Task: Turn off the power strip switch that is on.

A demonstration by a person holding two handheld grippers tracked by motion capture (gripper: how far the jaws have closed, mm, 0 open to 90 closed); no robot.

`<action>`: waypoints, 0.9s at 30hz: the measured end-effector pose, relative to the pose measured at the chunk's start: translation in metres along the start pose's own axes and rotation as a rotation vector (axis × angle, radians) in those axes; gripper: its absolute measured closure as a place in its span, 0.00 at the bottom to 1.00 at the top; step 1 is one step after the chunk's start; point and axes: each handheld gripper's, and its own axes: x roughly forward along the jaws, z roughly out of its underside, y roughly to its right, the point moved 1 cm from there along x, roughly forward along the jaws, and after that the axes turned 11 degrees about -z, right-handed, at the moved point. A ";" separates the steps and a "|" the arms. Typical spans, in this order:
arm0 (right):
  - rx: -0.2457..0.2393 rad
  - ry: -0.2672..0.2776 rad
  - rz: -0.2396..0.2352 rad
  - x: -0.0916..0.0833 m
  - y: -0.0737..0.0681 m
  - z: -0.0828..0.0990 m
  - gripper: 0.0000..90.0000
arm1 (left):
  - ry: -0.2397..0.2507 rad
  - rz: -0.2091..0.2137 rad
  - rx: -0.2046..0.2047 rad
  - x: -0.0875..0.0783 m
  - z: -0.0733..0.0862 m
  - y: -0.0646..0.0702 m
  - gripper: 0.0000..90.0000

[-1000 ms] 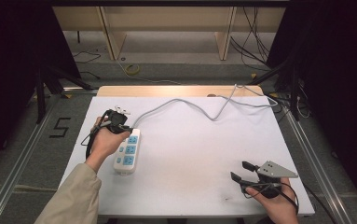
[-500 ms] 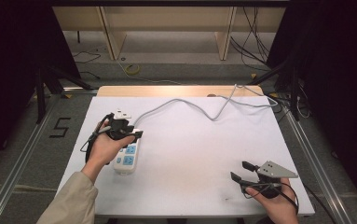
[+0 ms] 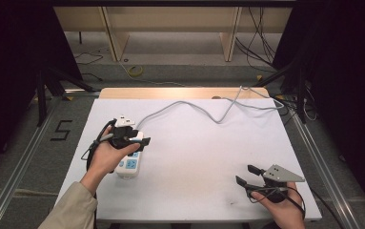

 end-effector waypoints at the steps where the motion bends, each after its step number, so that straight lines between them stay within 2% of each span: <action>1: -0.001 0.000 0.000 0.000 0.000 0.000 0.41 | 0.002 0.004 0.000 -0.001 0.001 0.001 0.45; 19: 0.001 0.000 0.001 0.000 0.000 0.000 0.41 | 0.066 0.017 0.034 -0.015 0.016 0.005 0.43; 24: 0.000 -0.001 0.002 0.000 0.000 0.000 0.41 | 0.100 0.020 0.038 -0.019 0.022 0.005 0.42; 27: -0.002 0.000 0.001 0.000 0.000 0.000 0.41 | 0.104 0.022 0.057 -0.021 0.027 0.005 0.41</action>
